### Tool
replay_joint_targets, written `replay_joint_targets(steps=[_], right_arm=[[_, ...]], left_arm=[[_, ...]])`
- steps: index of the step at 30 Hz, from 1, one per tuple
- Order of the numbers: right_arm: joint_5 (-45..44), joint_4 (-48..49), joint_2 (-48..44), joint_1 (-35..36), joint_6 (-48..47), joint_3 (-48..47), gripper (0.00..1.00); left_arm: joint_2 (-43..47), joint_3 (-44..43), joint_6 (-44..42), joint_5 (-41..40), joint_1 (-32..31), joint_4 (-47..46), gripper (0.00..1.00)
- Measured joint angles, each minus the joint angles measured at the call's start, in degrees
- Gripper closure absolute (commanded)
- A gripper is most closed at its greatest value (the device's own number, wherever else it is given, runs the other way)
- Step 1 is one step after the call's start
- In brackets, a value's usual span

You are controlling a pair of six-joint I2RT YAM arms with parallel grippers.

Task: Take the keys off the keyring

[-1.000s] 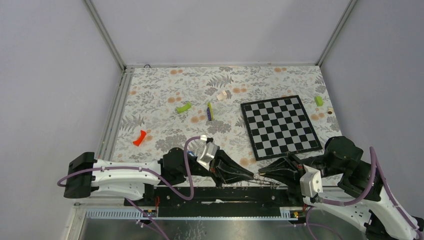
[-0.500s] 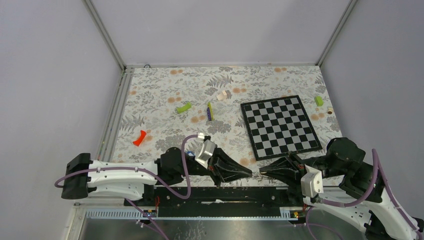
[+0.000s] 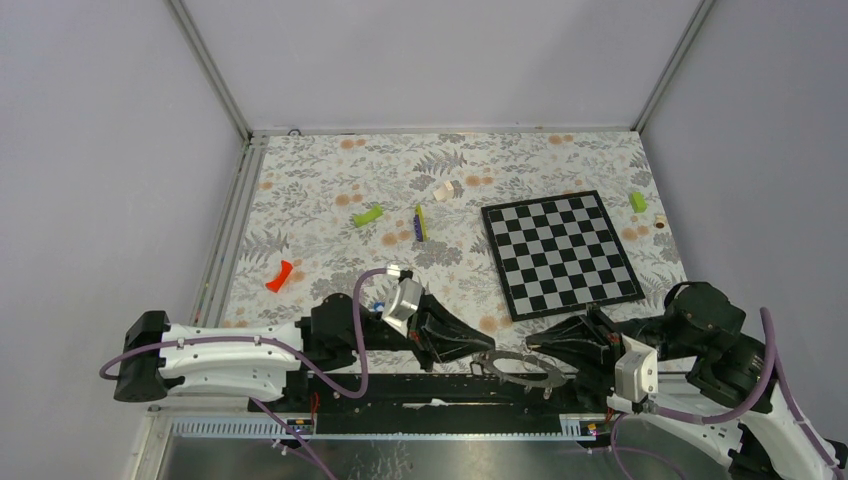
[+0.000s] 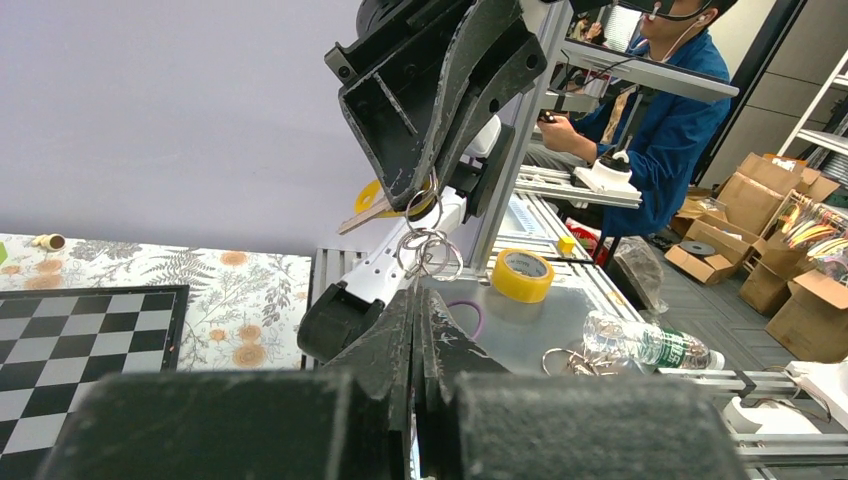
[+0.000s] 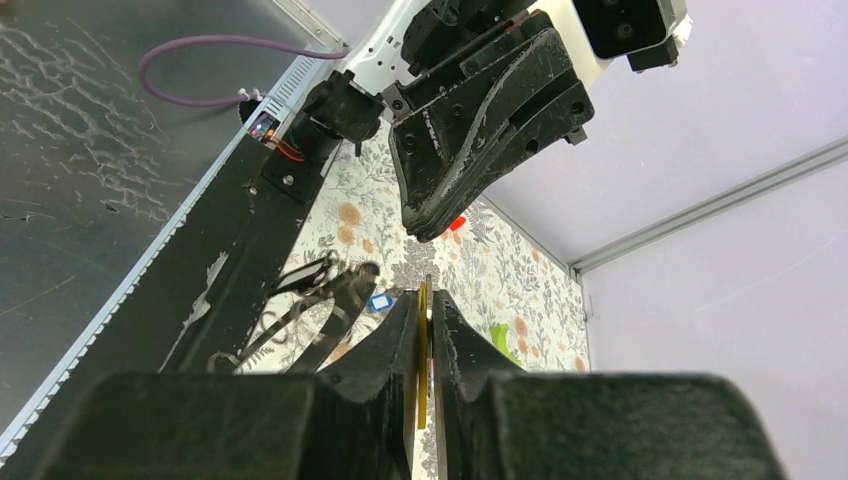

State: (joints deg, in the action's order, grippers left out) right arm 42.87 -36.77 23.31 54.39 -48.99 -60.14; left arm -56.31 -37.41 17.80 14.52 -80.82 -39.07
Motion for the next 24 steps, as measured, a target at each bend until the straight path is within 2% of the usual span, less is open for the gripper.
replay_joint_targets(steps=[6, 11, 13, 24], right_arm=[[0.09, 0.26, -0.04, -0.02, 0.26, 0.02, 1.00], [0.26, 0.59, -0.02, -0.02, 0.44, 0.15, 1.00], [0.28, 1.20, 0.00, -0.02, 0.50, 0.46, 1.00], [0.24, 5.16, 0.22, -0.02, 2.54, 2.86, 1.00]], left_arm=[[0.02, 0.00, 0.00, -0.11, 0.00, 0.61, 1.00], [-0.07, 0.00, -0.13, -0.22, 0.00, 0.63, 0.76], [-0.26, 0.00, -0.11, -0.24, 0.00, 0.55, 0.71], [-2.82, -0.02, -0.24, 0.07, 0.00, -0.76, 0.63]])
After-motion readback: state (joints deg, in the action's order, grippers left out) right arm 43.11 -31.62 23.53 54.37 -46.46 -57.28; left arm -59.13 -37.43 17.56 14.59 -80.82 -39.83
